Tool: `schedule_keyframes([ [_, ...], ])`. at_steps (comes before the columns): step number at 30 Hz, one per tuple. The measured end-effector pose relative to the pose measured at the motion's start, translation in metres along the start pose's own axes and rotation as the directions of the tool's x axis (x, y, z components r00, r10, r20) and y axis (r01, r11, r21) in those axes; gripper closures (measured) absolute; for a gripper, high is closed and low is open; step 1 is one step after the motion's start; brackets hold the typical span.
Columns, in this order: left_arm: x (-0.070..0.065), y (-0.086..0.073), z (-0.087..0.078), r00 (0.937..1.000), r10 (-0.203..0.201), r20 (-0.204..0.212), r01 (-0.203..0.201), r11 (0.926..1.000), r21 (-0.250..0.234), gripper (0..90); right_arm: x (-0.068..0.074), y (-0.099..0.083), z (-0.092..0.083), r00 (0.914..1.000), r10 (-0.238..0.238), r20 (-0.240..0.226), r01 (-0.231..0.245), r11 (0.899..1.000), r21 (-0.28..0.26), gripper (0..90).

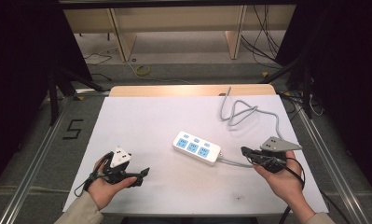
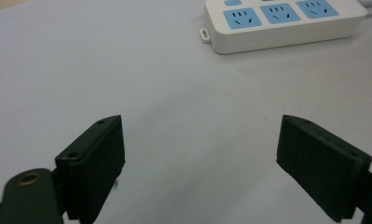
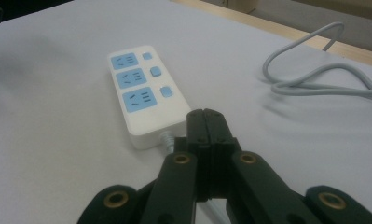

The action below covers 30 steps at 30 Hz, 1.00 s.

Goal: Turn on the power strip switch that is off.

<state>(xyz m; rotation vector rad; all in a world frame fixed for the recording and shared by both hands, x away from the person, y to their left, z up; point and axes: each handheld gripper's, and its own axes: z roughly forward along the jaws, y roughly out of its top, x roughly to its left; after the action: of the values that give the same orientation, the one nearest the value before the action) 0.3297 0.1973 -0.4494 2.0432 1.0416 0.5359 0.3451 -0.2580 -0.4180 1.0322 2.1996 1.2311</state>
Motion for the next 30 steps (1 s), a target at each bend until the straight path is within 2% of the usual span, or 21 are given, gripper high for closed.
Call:
schedule_keyframes([
  [30,-0.002,0.0,0.001,1.0,0.003,0.004,-0.003,1.0,0.0,14.9,0.003,0.012,0.017,1.0,-0.003,-0.004,0.003,1.0,0.014,90.0],
])
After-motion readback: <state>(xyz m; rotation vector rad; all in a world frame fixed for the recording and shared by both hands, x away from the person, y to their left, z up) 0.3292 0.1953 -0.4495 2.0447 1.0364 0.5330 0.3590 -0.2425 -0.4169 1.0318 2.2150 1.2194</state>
